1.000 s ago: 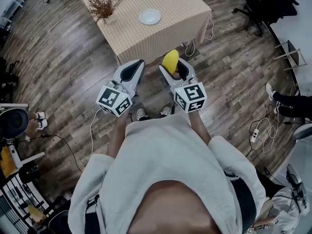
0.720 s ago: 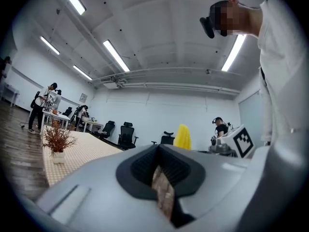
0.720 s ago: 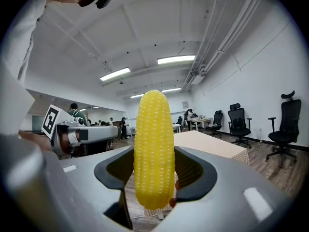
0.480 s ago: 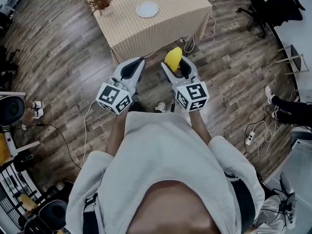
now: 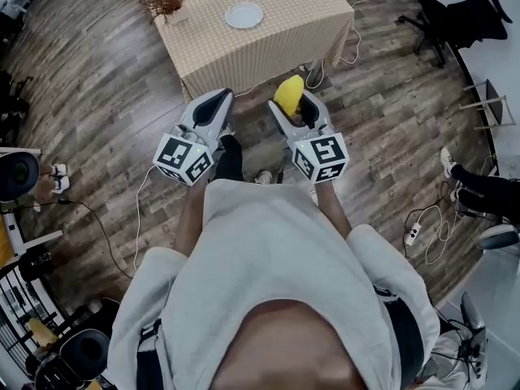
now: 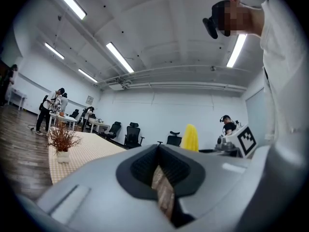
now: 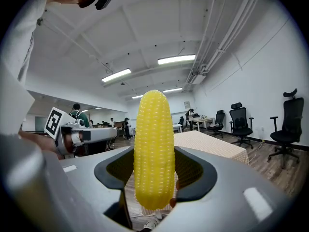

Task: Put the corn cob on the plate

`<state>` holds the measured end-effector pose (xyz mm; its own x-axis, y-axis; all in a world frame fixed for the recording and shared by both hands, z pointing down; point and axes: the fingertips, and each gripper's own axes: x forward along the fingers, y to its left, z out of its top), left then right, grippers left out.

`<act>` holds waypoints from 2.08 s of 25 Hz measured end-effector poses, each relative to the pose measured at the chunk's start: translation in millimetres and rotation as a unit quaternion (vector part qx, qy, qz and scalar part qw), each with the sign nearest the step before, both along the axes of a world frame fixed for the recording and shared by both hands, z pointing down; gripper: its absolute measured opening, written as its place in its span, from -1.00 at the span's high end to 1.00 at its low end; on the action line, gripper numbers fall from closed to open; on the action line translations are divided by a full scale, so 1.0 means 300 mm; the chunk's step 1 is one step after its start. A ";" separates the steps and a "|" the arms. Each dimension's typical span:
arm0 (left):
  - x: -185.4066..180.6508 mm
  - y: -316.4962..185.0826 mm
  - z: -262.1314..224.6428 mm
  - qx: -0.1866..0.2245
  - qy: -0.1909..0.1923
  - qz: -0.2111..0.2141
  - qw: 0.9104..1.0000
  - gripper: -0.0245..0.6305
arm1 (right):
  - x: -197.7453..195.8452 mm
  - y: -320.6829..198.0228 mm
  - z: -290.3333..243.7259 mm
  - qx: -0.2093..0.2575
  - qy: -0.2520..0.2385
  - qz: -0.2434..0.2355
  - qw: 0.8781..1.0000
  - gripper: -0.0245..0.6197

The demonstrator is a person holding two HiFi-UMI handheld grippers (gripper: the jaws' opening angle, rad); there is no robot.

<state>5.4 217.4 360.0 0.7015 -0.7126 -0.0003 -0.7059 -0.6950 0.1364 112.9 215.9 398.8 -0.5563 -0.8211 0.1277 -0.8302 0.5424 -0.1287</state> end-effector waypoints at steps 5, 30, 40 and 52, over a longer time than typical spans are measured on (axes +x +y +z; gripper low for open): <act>-0.002 -0.060 0.000 0.003 0.001 0.002 1.000 0.90 | 0.003 -0.051 0.006 0.001 0.003 0.003 1.000 0.15; -0.115 -0.682 0.047 -0.014 0.010 0.034 0.999 0.90 | -0.153 -0.661 0.040 -0.020 0.021 0.011 1.000 0.15; -0.229 -1.008 -0.002 -0.015 0.010 0.068 0.998 0.90 | -0.296 -0.993 -0.020 -0.021 0.026 0.031 0.999 0.15; -0.276 -1.237 -0.001 -0.024 0.033 0.130 0.991 0.90 | -0.420 -1.238 -0.038 -0.030 0.041 0.062 0.997 0.15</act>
<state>-77.3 -153.8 359.6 0.8606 -0.5087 -0.0226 -0.4930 -0.8435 0.2129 -13.1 -155.4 387.5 -0.4365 -0.8726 0.2193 -0.8995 0.4279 -0.0877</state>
